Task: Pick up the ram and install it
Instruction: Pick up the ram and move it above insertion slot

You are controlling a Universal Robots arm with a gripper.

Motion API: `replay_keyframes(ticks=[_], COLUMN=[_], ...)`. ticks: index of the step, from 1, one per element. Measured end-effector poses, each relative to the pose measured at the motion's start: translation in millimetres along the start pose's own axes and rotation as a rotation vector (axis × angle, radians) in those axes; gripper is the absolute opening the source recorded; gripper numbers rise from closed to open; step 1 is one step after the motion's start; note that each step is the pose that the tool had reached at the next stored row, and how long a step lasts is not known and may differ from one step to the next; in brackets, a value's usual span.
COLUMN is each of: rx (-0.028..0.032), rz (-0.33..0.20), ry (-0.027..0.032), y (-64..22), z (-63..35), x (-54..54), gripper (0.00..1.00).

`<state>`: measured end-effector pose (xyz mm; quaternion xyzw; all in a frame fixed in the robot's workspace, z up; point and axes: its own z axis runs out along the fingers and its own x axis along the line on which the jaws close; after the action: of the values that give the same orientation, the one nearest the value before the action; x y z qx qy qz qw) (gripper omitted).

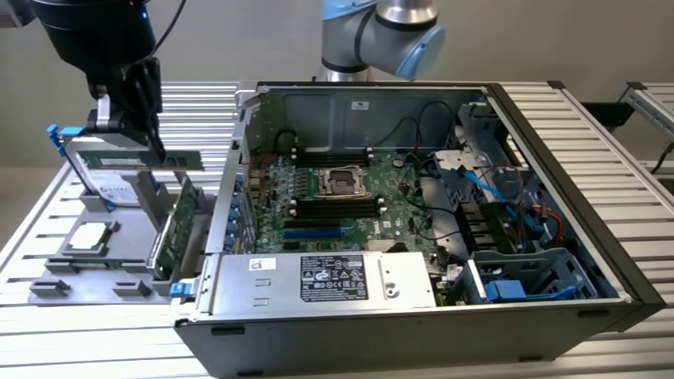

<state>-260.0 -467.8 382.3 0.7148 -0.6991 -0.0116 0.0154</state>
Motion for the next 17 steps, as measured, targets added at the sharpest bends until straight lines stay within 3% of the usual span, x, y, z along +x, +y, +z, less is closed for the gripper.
replay_keyframes(ticks=[6, 17], rx=[-0.0014, -0.0038], rz=[0.0, 0.0], ry=[-0.0008, -0.0036], y=[-25.2, -74.6], z=[-13.1, -26.3], x=[0.1, 0.4], gripper=[0.13, 0.13])
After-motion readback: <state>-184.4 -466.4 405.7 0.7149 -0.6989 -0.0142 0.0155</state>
